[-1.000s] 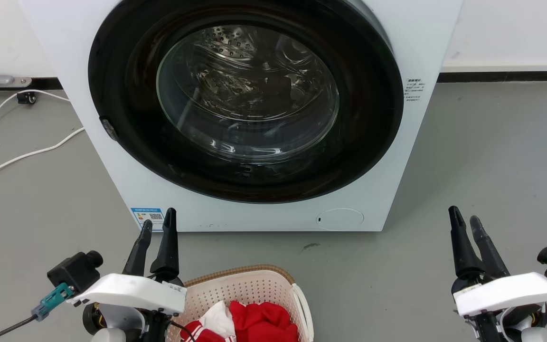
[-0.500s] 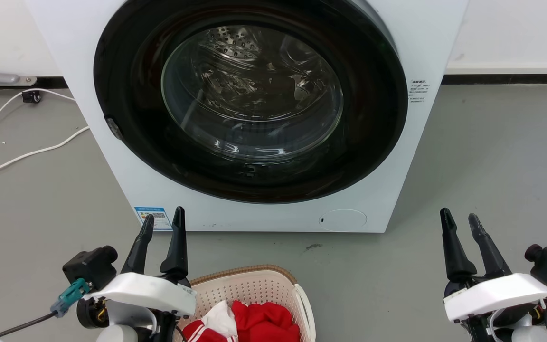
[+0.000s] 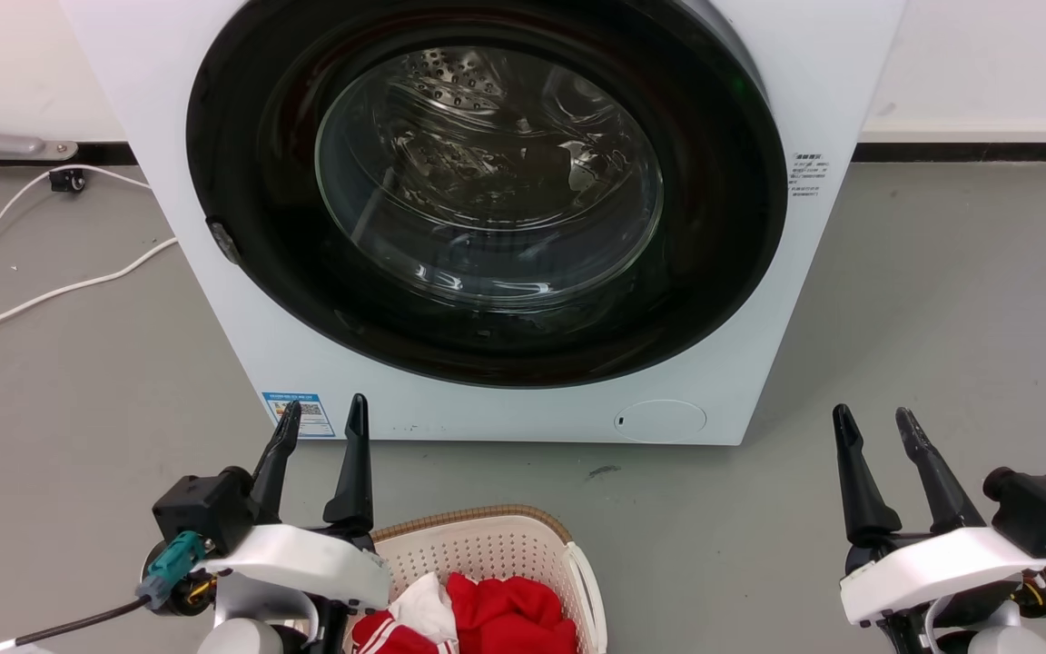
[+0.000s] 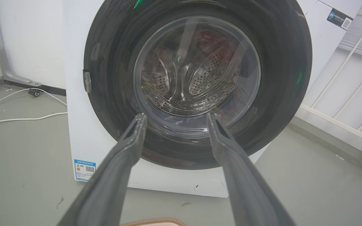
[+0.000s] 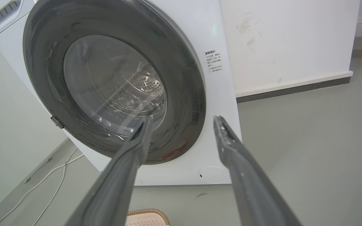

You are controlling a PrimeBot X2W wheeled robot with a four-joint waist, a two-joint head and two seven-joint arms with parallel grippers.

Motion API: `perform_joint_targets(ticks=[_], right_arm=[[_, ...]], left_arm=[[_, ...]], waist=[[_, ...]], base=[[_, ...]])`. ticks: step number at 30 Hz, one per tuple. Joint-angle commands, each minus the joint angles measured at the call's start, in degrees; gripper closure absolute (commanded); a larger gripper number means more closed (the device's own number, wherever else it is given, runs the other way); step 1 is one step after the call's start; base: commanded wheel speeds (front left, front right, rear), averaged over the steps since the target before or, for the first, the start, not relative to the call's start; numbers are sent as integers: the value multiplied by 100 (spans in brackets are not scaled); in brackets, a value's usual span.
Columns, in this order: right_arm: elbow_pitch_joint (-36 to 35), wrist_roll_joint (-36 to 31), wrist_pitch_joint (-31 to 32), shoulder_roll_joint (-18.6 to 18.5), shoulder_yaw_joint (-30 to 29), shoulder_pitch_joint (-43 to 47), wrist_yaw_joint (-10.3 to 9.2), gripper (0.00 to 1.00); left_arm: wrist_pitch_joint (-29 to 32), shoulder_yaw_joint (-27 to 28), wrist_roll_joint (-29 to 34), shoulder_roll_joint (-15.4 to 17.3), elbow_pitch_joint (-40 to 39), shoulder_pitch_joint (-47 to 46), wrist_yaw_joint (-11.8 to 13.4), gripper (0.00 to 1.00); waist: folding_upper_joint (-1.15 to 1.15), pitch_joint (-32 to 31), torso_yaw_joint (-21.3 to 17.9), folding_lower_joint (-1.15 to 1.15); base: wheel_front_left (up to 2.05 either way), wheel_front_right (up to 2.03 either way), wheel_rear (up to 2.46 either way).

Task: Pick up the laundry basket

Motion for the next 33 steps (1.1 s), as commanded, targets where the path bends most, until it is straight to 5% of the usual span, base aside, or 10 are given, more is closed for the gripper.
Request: perform_joint_targets(ticks=[1, 33], right_arm=[[-72, -146, -18, 11, -14, 12, -1, 0], [-280, -1437, -135, 52, -311, 391, -2, 0]], left_arm=[[-43, -25, 130, 29, -59, -110, 30, 0], [-432, -113, 1468, -9, 278, -71, 381, 0]], waist=[[0, 1, 1, 0], [0, -62, -71, 0]], base=[[0, 0, 0], [0, 0, 0]])
